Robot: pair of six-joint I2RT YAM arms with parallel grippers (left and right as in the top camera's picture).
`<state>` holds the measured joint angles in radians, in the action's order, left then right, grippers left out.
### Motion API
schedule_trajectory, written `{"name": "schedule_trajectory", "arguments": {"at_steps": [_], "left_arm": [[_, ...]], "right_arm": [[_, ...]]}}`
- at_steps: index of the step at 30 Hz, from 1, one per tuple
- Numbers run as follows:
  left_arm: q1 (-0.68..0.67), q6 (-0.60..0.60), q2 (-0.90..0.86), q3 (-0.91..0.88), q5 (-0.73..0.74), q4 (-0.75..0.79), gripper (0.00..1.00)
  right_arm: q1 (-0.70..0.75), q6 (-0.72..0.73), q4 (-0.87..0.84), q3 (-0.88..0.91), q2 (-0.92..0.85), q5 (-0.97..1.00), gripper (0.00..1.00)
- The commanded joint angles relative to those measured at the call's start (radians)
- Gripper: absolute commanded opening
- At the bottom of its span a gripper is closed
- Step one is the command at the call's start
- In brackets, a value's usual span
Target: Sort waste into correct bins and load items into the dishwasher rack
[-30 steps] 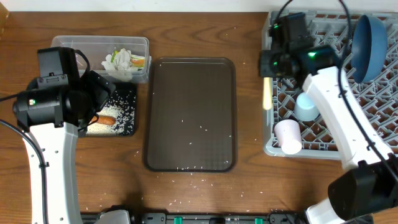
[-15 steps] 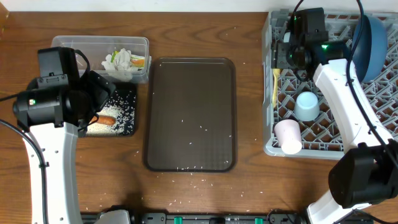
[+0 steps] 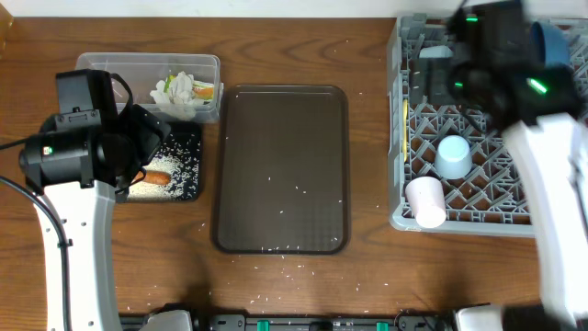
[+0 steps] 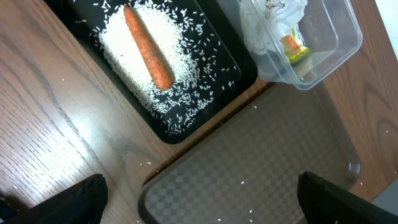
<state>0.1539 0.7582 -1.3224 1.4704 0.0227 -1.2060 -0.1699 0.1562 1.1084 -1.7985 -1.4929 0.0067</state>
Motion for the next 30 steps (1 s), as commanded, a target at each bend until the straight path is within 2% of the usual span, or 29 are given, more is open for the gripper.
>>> {"name": "schedule_trajectory", "arguments": {"at_steps": [1,4,6,11,14,18,21,26,30], "left_arm": [[-0.003,-0.006,-0.006,0.006,-0.011,-0.005,0.98],[-0.003,-0.006,-0.006,0.006,-0.011,-0.005,0.98],[-0.003,-0.006,-0.006,0.006,-0.011,-0.005,0.98],[-0.003,-0.006,-0.006,0.006,-0.011,-0.005,0.98],[-0.003,-0.006,-0.006,0.006,-0.011,-0.005,0.98],[-0.003,-0.006,-0.006,0.006,-0.011,-0.005,0.98],[-0.003,-0.006,-0.006,0.006,-0.011,-0.005,0.98],[-0.003,-0.006,-0.006,0.006,-0.011,-0.005,0.98],[-0.003,-0.006,-0.006,0.006,-0.011,-0.005,0.98]], "right_arm": [[-0.006,0.0,0.028,-0.016,0.099,0.045,0.99],[-0.006,-0.044,0.083,-0.016,0.171,0.134,0.99],[-0.006,-0.082,0.191,-0.016,0.218,0.217,0.99],[-0.005,0.006,0.378,-0.013,0.303,0.357,0.99],[-0.002,0.041,0.373,0.011,0.335,0.417,0.99],[0.022,0.037,0.205,0.13,0.433,0.419,0.99],[0.036,0.037,0.003,0.3,0.549,0.4,0.99],[0.093,-0.037,-0.367,0.679,0.776,0.241,0.99],[0.142,-0.06,-0.597,0.973,0.947,0.14,0.99]]}}
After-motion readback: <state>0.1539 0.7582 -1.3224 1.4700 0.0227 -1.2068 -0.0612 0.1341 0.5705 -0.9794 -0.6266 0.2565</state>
